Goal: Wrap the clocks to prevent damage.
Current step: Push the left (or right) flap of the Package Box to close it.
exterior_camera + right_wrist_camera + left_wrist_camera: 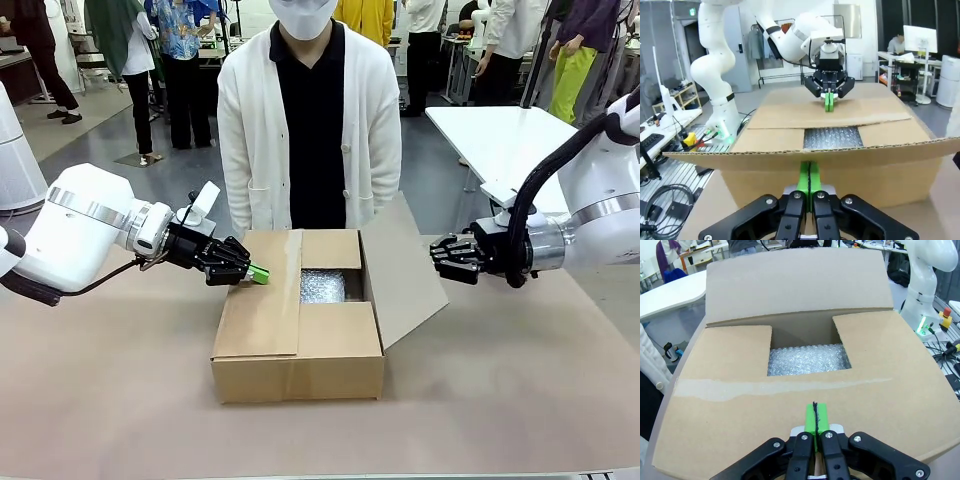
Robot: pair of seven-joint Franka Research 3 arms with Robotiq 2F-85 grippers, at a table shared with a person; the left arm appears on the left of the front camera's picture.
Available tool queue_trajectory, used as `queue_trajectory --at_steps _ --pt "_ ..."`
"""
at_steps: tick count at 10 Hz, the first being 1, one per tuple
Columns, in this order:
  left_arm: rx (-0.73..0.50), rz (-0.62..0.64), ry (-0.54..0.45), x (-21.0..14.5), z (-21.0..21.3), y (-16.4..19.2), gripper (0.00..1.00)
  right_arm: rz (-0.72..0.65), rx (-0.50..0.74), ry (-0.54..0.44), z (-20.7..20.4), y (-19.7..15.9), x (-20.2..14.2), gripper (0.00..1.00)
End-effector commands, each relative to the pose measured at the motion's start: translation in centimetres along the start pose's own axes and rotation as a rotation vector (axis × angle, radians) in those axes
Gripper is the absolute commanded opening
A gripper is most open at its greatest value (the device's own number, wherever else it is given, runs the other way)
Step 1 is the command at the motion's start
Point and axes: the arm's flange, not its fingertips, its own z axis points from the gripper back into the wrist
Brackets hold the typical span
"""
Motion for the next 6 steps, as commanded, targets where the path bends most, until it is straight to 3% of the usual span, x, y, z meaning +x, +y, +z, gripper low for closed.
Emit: queue_trajectory --at_steps 1,6 --pt "0.009 0.003 0.021 -0.4 -0.3 -0.1 0.0 0.025 -0.014 -0.032 -1.5 0.0 -0.7 0.01" --pt "0.009 0.003 0.021 -0.4 -0.3 -0.1 0.0 0.045 0.026 0.043 -7.0 -0.6 -0.7 0.01"
